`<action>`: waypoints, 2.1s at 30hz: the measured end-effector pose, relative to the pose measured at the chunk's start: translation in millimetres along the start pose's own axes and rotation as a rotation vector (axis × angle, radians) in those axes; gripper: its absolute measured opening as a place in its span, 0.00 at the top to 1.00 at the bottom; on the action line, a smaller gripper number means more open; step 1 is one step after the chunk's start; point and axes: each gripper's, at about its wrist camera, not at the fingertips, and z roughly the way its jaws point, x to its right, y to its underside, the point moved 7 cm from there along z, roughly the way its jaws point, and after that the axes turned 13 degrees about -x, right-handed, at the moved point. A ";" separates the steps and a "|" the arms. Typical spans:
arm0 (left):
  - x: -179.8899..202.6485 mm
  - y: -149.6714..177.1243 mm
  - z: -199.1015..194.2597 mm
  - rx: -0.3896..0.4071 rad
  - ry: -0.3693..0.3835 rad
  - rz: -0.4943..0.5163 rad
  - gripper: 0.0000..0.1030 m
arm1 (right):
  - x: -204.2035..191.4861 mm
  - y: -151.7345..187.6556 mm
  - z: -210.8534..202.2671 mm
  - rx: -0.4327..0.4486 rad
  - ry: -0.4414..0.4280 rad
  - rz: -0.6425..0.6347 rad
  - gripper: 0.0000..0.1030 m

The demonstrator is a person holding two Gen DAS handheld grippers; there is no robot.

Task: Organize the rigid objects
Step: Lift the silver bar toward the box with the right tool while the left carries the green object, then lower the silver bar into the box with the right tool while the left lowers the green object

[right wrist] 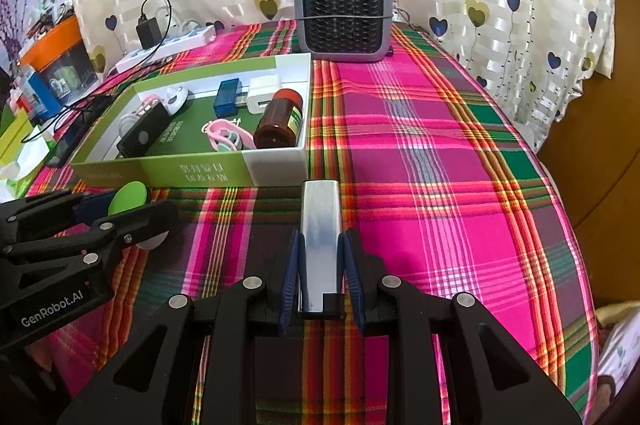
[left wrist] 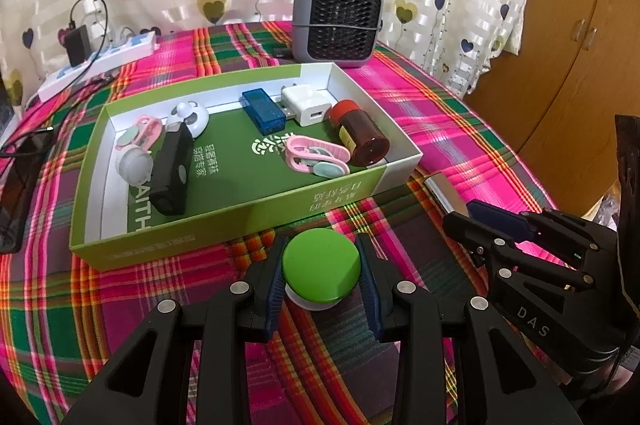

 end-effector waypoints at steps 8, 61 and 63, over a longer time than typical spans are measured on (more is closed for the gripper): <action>1.0 1.7 -11.3 0.022 -0.002 0.000 0.69 | -0.2 -0.3 -9.3 0.030 -0.018 0.001 0.76; -72.2 -47.3 -13.5 0.040 -0.024 -0.112 0.69 | -46.7 -94.6 3.2 0.061 -0.087 -0.124 0.77; -72.6 -50.2 -8.9 0.037 -0.025 -0.112 0.69 | -47.8 -99.2 9.1 0.051 -0.091 -0.121 0.77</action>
